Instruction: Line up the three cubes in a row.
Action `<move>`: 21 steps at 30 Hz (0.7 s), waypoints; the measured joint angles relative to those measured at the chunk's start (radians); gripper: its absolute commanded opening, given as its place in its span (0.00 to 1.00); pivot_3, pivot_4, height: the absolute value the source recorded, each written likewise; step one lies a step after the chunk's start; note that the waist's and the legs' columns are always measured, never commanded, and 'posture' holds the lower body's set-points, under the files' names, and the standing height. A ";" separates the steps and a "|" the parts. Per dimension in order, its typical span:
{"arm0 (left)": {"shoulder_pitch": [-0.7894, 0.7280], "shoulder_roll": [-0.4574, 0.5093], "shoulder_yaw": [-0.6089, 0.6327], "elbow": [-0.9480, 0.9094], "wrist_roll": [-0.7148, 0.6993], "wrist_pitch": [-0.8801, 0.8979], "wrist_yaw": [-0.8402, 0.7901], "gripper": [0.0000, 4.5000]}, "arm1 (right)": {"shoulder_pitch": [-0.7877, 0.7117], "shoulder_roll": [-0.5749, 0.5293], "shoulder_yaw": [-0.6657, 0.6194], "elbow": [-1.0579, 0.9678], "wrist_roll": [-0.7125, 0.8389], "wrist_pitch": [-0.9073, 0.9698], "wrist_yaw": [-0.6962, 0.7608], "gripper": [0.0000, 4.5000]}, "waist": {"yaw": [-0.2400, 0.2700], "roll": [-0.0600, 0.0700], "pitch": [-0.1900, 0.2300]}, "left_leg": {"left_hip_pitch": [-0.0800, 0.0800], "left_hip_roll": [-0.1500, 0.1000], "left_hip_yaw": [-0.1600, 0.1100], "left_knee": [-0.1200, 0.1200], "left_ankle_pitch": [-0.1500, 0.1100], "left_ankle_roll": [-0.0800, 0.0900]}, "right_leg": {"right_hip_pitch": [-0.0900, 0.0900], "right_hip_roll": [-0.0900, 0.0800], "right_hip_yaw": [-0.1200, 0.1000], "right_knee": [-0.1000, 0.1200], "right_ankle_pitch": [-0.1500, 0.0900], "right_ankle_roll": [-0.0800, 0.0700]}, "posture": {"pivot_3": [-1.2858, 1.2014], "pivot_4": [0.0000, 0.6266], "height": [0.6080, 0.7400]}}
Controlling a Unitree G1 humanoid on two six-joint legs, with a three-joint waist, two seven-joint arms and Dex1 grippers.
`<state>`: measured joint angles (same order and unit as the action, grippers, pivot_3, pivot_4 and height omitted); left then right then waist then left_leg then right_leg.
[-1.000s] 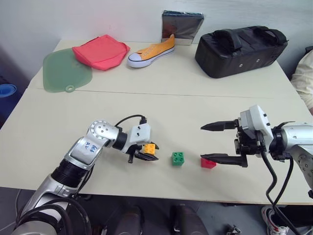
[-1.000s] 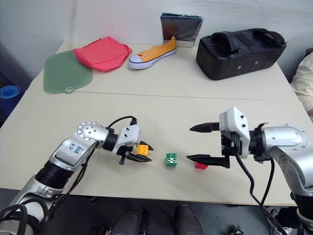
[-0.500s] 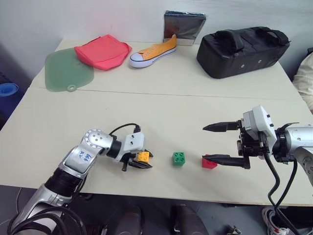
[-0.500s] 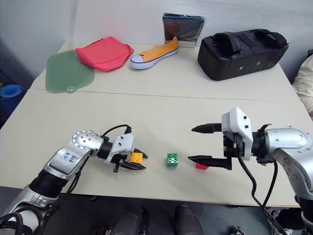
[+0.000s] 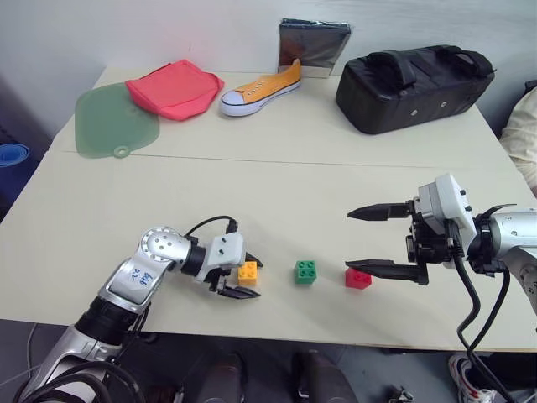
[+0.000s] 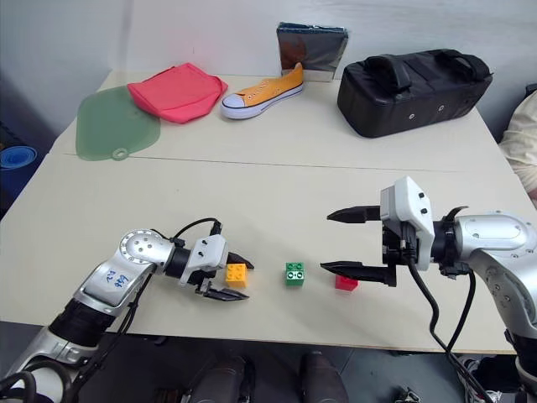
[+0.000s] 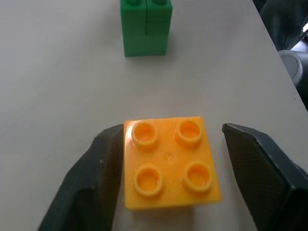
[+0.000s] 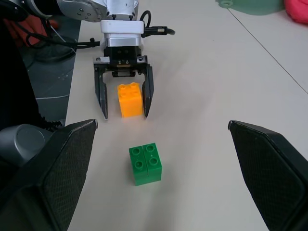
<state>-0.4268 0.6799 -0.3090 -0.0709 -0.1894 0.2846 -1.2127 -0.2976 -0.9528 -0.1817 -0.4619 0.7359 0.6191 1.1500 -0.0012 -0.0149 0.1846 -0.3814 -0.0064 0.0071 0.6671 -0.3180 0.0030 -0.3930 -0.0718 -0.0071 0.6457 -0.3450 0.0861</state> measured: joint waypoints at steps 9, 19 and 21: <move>-0.025 0.010 0.096 -0.016 -0.080 0.054 -0.017 1.00 | -0.008 0.000 0.020 0.030 -0.003 -0.009 0.019 1.00 | 0.000 0.000 0.000 | 0.000 0.000 0.000 0.000 0.000 0.000 | 0.000 0.000 0.000 0.000 0.000 0.000 | 0.52 0.24 1.00; -0.053 0.321 0.327 -0.002 -0.259 0.148 -0.242 1.00 | 0.129 -0.120 -0.029 0.147 -0.072 -0.105 0.200 1.00 | -0.003 0.000 0.000 | 0.000 0.000 0.000 -0.001 -0.001 0.001 | 0.000 0.000 0.000 -0.001 0.000 0.000 | 0.52 0.24 1.00; 0.003 0.390 0.374 -0.010 -0.266 0.134 -0.285 1.00 | 0.174 -0.151 -0.074 0.189 -0.093 -0.134 0.235 1.00 | -0.003 0.000 0.000 | 0.000 0.000 0.000 -0.001 -0.001 0.001 | 0.000 0.000 0.000 -0.002 0.000 0.000 | 0.52 0.24 1.00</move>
<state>-0.4235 1.0700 0.0651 -0.0809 -0.4549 0.4190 -1.4975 -0.1240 -1.1040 -0.2557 -0.2728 0.6430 0.4847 1.3854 -0.0046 -0.0148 0.1847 -0.3817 -0.0064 0.0076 0.6661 -0.3186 0.0041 -0.3929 -0.0721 -0.0073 0.6436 -0.3451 0.0860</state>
